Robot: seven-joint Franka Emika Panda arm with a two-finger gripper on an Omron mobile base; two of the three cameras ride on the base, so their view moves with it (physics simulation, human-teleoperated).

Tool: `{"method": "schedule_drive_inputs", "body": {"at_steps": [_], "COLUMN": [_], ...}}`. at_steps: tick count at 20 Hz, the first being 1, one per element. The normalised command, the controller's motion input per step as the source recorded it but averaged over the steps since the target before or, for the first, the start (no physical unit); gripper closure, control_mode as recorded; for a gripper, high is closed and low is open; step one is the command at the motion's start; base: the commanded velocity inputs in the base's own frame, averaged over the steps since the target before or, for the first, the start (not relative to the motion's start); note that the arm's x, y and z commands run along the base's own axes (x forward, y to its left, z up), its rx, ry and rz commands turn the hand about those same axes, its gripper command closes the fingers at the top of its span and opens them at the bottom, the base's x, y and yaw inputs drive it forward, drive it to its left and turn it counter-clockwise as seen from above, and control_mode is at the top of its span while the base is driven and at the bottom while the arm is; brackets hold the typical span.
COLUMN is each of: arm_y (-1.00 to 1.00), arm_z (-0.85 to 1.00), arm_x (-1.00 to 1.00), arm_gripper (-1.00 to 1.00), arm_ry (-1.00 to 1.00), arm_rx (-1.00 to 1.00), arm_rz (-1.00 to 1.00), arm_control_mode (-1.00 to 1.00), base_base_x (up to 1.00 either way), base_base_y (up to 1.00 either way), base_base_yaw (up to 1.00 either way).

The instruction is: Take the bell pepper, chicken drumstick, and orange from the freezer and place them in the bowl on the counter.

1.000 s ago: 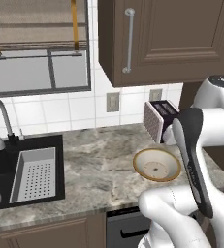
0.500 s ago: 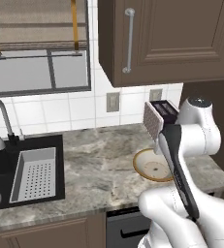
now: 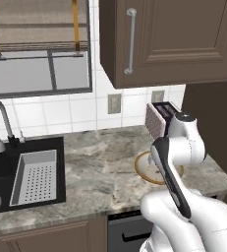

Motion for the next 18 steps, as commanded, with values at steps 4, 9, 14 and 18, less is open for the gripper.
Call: {"method": "schedule_drive_inputs", "body": {"at_steps": [4,9,14,18], "arm_y": [0.0,0.0,-0.01,-0.01], "arm_z": [-0.52,-0.41,-0.24,-0.25], "arm_x": [0.45,0.52,0.53,0.49], "arm_gripper": [1.0,1.0,1.0,1.0], "arm_ry": [0.07,0.09,0.11,0.09], "arm_rx": [0.0,0.0,0.0,0.0], "arm_rz": [0.0,0.0,0.0,0.0], "arm_control_mode": [-1.0,-1.0,-1.0,-1.0], "base_base_x": [0.0,0.0,0.0,0.0], "base_base_y": [0.0,0.0,0.0,0.0], "base_base_yaw": [0.0,0.0,0.0,0.0]}}
